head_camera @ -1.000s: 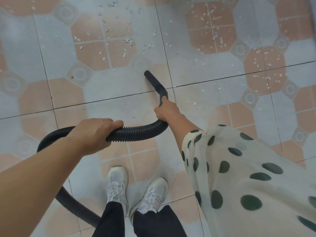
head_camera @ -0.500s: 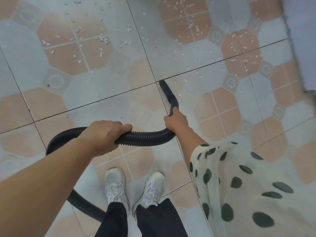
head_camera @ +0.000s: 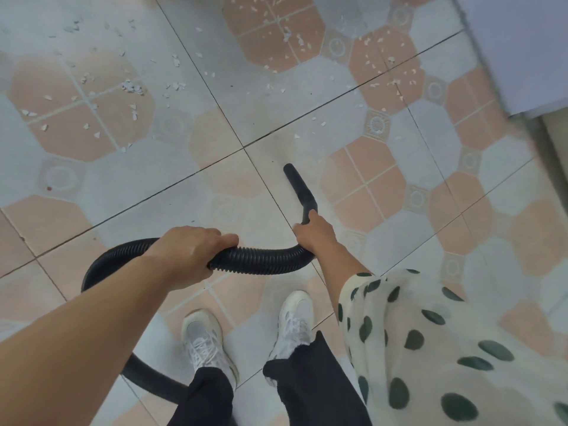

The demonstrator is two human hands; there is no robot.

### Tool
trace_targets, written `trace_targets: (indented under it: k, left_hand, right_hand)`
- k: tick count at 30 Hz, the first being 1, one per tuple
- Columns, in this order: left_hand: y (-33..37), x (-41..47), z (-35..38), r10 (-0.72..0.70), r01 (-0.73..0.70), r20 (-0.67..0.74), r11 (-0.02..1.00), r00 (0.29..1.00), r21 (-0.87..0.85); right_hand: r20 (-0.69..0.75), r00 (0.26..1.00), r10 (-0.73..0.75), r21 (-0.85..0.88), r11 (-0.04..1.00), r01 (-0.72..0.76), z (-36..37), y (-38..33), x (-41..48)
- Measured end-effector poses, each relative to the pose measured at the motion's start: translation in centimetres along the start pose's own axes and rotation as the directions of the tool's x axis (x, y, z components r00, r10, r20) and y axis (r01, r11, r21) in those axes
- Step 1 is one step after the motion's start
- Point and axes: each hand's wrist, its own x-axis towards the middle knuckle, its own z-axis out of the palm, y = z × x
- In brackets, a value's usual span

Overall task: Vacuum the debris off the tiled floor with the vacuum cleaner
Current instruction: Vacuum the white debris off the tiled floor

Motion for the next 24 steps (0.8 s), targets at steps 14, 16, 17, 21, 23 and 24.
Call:
trace_targets:
  k: [14,16,17,21,23,24]
  left_hand:
    - [4.0,7.2,-3.6,-0.112,0.112,0.001,0.994,0.994,-0.008]
    - [5.2,8.8,-4.6,-0.136,0.135,-0.016,0.99,0.991,-0.026]
    - [5.5,9.3,-4.9,-0.14,0.139,-0.021,0.99,0.99,-0.039]
    - [7.8,11.4,-5.8,-0.146,0.147,0.017,0.987,0.989,-0.063]
    - [9.0,11.9,-6.3,-0.14,0.143,0.038,0.987,0.989,-0.076]
    - [9.5,12.1,-6.5,-0.138,0.142,0.048,0.987,0.989,-0.08]
  right_hand:
    - [-0.026,0.996,-0.086,-0.014,0.996,0.085,-7.6,-0.2,7.0]
    - [-0.027,0.995,-0.092,-0.024,0.996,0.091,-9.7,-0.1,8.2]
    - [-0.028,0.995,-0.094,-0.037,0.995,0.093,-10.3,0.0,8.5]
    - [0.056,0.992,-0.11,-0.108,0.987,0.116,-12.8,1.7,9.4]
    - [0.102,0.987,-0.122,-0.119,0.984,0.134,-13.6,2.9,9.5]
    - [0.122,0.985,-0.122,-0.12,0.983,0.137,-14.0,3.4,9.5]
